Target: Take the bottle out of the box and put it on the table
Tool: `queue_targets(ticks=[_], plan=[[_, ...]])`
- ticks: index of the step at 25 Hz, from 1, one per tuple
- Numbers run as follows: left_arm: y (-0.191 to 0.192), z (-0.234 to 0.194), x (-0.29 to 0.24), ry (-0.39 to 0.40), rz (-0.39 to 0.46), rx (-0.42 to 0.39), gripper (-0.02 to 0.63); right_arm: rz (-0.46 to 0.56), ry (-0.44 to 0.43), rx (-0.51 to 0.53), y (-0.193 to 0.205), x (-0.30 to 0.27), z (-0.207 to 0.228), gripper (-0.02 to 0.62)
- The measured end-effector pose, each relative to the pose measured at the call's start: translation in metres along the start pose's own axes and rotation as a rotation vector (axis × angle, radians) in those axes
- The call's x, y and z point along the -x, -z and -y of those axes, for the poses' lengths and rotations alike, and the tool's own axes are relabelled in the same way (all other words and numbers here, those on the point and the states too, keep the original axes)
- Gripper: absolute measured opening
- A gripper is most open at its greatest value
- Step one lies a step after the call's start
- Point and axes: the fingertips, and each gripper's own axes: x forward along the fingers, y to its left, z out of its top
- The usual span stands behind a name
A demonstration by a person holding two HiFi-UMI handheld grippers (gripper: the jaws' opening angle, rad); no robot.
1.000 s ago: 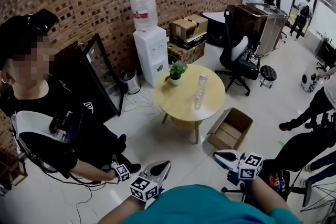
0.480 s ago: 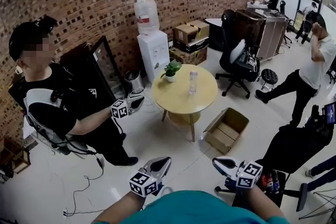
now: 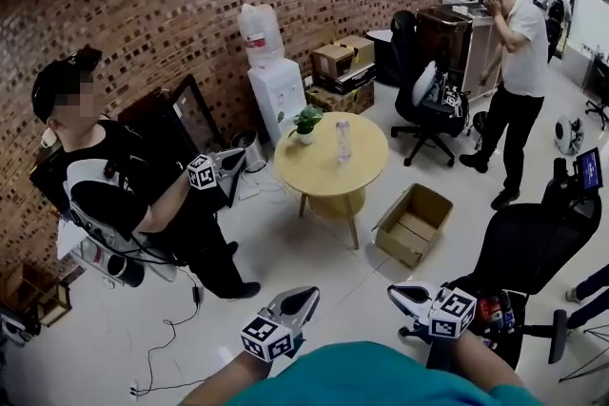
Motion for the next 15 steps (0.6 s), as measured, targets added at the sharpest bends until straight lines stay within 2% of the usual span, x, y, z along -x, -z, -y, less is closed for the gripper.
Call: queue_targets(ticks=[5,11,15], plan=[[-0.02,-0.007,0.052,0.028,0.023,-0.007,0.0,0.01,0.054,-0.003,-0.007,-0.025,-0.038,0.0],[-0.029,-0.052,0.103,0.03,0.051,0.039,0.0,-0.037,0.068,0.03,-0.006,-0.082,-0.068,0.0],[-0.037,-0.062,0.122,0.041,0.063,0.031,0.0,-0.054,0.076,0.047,-0.009,-0.098,-0.08,0.0]])
